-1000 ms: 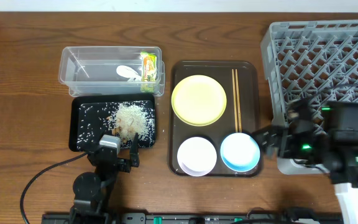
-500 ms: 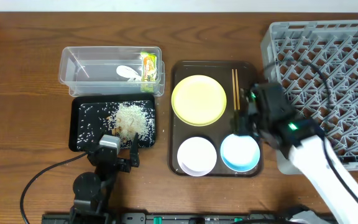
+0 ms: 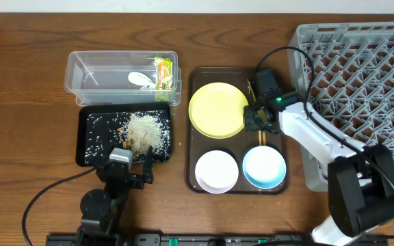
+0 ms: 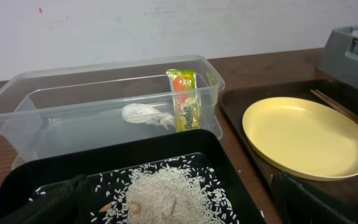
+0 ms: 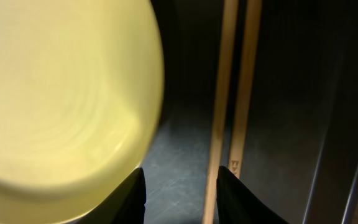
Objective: Sort waste into correct bins and load items into the dishwasher rack
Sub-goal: 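Grasp the chopsticks on the brown tray with the right gripper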
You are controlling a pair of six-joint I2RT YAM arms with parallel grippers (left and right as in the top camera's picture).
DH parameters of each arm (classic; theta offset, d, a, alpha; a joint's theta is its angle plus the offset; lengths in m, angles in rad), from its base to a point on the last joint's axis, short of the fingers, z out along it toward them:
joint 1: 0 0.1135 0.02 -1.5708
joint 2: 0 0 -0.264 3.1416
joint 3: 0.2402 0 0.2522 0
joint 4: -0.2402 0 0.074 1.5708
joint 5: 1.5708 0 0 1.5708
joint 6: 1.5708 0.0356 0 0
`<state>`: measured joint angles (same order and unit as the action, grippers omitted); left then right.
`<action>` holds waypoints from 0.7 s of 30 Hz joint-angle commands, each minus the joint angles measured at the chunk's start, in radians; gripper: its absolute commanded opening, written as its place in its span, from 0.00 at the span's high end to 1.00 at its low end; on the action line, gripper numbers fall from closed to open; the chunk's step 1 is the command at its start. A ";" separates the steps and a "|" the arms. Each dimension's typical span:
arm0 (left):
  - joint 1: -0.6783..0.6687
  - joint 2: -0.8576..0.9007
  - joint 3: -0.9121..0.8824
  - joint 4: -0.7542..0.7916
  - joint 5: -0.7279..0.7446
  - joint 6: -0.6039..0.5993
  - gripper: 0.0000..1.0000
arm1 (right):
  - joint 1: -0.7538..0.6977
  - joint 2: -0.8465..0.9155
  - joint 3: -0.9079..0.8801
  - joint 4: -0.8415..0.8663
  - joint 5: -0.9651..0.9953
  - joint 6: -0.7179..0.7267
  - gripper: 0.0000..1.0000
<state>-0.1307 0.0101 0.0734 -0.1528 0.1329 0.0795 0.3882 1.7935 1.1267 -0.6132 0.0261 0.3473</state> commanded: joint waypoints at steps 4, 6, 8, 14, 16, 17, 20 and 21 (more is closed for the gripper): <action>0.006 -0.006 -0.025 -0.006 0.013 0.010 0.06 | -0.022 0.075 0.023 0.006 0.086 -0.006 0.68; 0.006 -0.006 -0.025 -0.006 0.013 0.010 0.06 | -0.021 0.091 0.023 0.010 0.081 -0.007 0.69; 0.006 -0.006 -0.025 -0.006 0.013 0.010 0.06 | -0.021 0.103 0.023 0.010 0.066 -0.007 0.69; 0.006 -0.006 -0.025 -0.006 0.013 0.010 0.06 | -0.021 0.127 0.023 0.011 0.025 -0.003 0.85; 0.006 -0.006 -0.025 -0.006 0.013 0.010 0.06 | -0.021 0.133 0.022 0.009 0.026 -0.003 0.86; 0.006 -0.006 -0.025 -0.006 0.013 0.010 0.06 | -0.021 0.135 0.022 0.008 0.027 -0.004 0.83; 0.006 -0.006 -0.025 -0.006 0.013 0.010 0.06 | -0.024 0.128 0.025 0.002 0.030 -0.004 0.63; 0.006 -0.006 -0.025 -0.006 0.013 0.010 0.06 | -0.026 0.124 0.027 -0.001 0.030 -0.005 0.60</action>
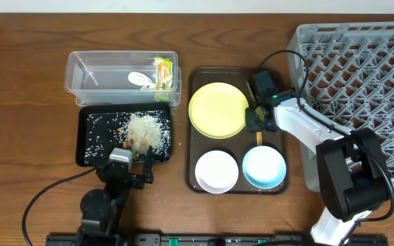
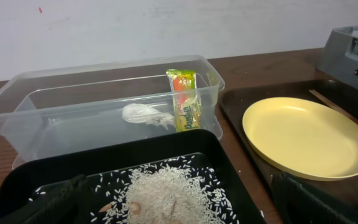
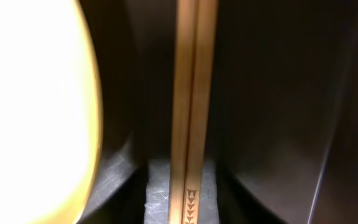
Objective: Sort waste into correct bins and load items into the dishwasher rack
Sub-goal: 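Grasp the chopsticks on the brown tray with the right gripper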
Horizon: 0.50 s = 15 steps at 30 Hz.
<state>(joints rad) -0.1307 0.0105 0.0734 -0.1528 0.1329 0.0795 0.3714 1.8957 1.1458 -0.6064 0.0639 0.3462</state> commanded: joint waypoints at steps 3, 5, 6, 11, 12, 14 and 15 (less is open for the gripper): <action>0.006 -0.006 -0.025 -0.006 0.013 0.010 0.06 | -0.019 -0.013 0.023 -0.031 -0.008 -0.003 0.59; 0.006 -0.006 -0.025 -0.006 0.013 0.010 0.06 | -0.027 -0.050 0.026 -0.032 -0.011 -0.003 0.65; 0.006 -0.006 -0.025 -0.006 0.013 0.010 0.06 | -0.028 -0.063 0.026 -0.032 -0.012 -0.003 0.67; 0.006 -0.006 -0.025 -0.006 0.013 0.010 0.06 | -0.040 -0.105 0.026 -0.016 -0.006 -0.003 0.80; 0.006 -0.006 -0.025 -0.006 0.013 0.010 0.06 | -0.043 -0.104 0.025 -0.012 0.003 -0.003 0.81; 0.006 -0.006 -0.025 -0.006 0.013 0.010 0.06 | -0.048 -0.093 0.025 -0.002 0.032 -0.002 0.83; 0.006 -0.006 -0.025 -0.006 0.013 0.010 0.06 | -0.051 -0.087 0.024 0.003 0.040 -0.003 0.83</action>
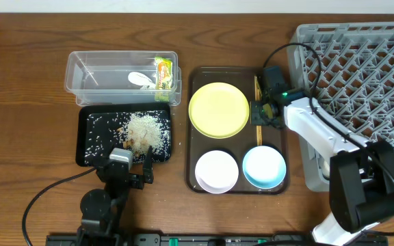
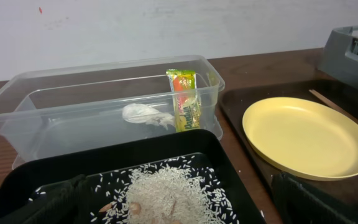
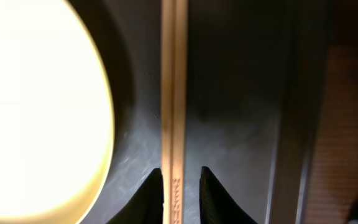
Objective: Sort waste into correct bins and load items into the dishwasher rack
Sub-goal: 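Grasp the chopsticks on the brown tray with the right gripper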
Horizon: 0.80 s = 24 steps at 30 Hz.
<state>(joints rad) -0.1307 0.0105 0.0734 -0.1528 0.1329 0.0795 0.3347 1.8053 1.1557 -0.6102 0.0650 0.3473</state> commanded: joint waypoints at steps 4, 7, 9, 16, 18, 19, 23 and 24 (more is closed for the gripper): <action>0.006 -0.006 -0.025 -0.006 0.013 0.010 0.06 | -0.018 0.042 0.014 0.026 0.035 -0.004 0.85; 0.006 -0.006 -0.025 -0.006 0.013 0.010 0.06 | -0.015 0.069 0.014 0.035 0.032 -0.004 0.85; 0.006 -0.006 -0.025 -0.006 0.013 0.010 0.06 | -0.014 0.090 0.014 0.039 0.032 -0.004 0.85; 0.006 -0.006 -0.025 -0.006 0.013 0.010 0.06 | -0.014 0.154 0.014 0.035 0.014 -0.004 0.87; 0.006 -0.006 -0.025 -0.006 0.013 0.010 0.06 | -0.014 0.161 0.014 0.028 0.006 -0.004 0.88; 0.006 -0.006 -0.025 -0.006 0.013 0.010 0.06 | -0.014 0.161 0.014 0.023 0.006 -0.004 0.87; 0.006 -0.006 -0.025 -0.006 0.013 0.010 0.06 | -0.014 0.145 0.016 0.015 0.006 -0.004 0.98; 0.006 -0.006 -0.025 -0.006 0.013 0.010 0.06 | -0.014 0.134 0.018 0.010 0.006 -0.005 0.99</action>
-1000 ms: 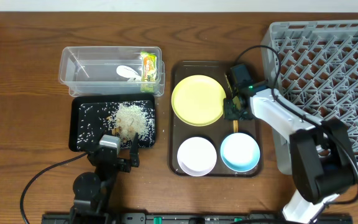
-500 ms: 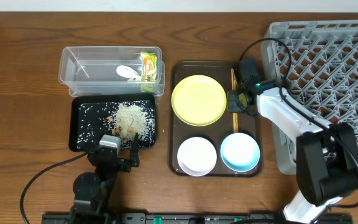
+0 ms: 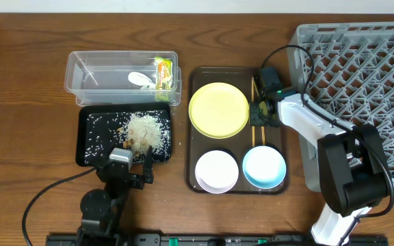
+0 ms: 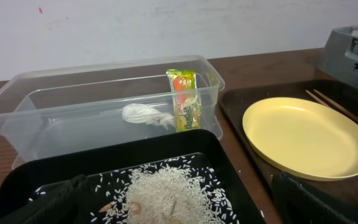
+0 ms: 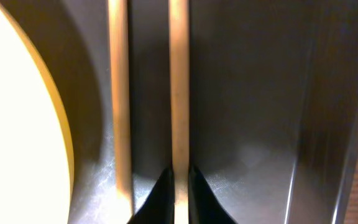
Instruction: Sort waste into correct bins and load items into the dishwasher rack
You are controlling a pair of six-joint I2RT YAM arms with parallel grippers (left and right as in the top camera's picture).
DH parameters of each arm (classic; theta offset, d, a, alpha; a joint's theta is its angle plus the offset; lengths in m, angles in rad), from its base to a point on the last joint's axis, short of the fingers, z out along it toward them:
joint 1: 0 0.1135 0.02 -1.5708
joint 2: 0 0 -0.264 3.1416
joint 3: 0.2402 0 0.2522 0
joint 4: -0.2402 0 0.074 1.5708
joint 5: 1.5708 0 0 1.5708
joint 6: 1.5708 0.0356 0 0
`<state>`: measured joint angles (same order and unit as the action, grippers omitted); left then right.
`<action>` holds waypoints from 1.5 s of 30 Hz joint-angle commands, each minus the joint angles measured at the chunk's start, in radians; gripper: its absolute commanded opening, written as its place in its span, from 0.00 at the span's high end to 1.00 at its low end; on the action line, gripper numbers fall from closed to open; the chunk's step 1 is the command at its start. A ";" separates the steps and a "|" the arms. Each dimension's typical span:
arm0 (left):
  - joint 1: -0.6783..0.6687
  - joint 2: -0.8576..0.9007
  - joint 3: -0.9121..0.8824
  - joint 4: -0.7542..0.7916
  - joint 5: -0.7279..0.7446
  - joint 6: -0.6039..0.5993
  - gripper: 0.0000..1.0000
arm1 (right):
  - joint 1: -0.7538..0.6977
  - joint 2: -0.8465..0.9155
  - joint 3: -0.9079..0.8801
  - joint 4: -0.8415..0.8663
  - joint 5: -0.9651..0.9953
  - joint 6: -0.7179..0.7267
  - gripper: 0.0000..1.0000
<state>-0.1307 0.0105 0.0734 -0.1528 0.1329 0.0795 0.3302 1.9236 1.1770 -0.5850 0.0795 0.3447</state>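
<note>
Two wooden chopsticks (image 3: 254, 130) lie on the brown tray (image 3: 197, 75) to the right of the yellow plate (image 3: 217, 109). In the right wrist view they lie apart: one chopstick (image 5: 118, 93) near the plate's rim, the other chopstick (image 5: 178, 93) between the fingers. My right gripper (image 5: 178, 180) is shut on that second chopstick, low on the tray. A white bowl (image 3: 216, 171) and a blue bowl (image 3: 263, 166) sit at the tray's front. My left gripper (image 4: 179, 208) hangs open over the black tray of rice (image 3: 125, 133).
The grey dishwasher rack (image 3: 361, 82) stands at the right, close to my right arm. A clear bin (image 3: 87, 85) at the back left holds a wrapper (image 4: 185, 102) and a crumpled tissue (image 4: 145, 115).
The chopsticks were pressed together between slightly parted right fingers. Now they lie apart, and the fingers are shut on the right one alone. The left arm has not moved.
My right fingers stood open by the plate's rim, with the chopsticks slightly apart. Then both sticks lay together between the open fingers. The gap had narrowed round the pair after that, and now the fingers pinch a single chopstick. The left arm stayed put throughout.
</note>
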 commanded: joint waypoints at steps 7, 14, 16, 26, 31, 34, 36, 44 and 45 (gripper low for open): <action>0.006 -0.006 -0.025 -0.006 0.013 0.010 0.06 | -0.045 -0.138 0.068 -0.123 -0.009 -0.002 0.99; 0.006 -0.006 -0.025 -0.006 0.013 0.010 0.06 | -0.142 -0.372 0.104 -0.167 0.029 -0.183 0.99; 0.006 -0.006 -0.025 -0.006 0.013 0.010 0.06 | -0.180 -0.417 0.104 -0.165 0.073 -0.216 0.99; 0.006 -0.006 -0.025 -0.006 0.013 0.010 0.06 | -0.312 -0.358 0.045 -0.080 0.103 -0.317 0.99; 0.006 -0.006 -0.025 -0.006 0.013 0.010 0.06 | -0.317 -0.301 0.038 -0.031 0.104 -0.387 0.99; 0.006 -0.006 -0.025 -0.006 0.013 0.010 0.06 | -0.302 -0.328 0.048 -0.032 0.097 -0.386 0.73; 0.006 -0.006 -0.025 -0.006 0.013 0.010 0.06 | -0.283 -0.364 0.051 -0.038 0.087 -0.383 0.59; 0.006 -0.006 -0.025 -0.006 0.013 0.010 0.06 | -0.155 -0.465 0.051 -0.162 -0.146 -0.254 0.57; 0.006 -0.006 -0.025 -0.006 0.013 0.010 0.06 | -0.137 -0.462 0.048 -0.174 -0.162 -0.219 0.57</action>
<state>-0.1307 0.0105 0.0734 -0.1528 0.1329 0.0795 0.1467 1.4616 1.2156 -0.7372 0.0185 0.0292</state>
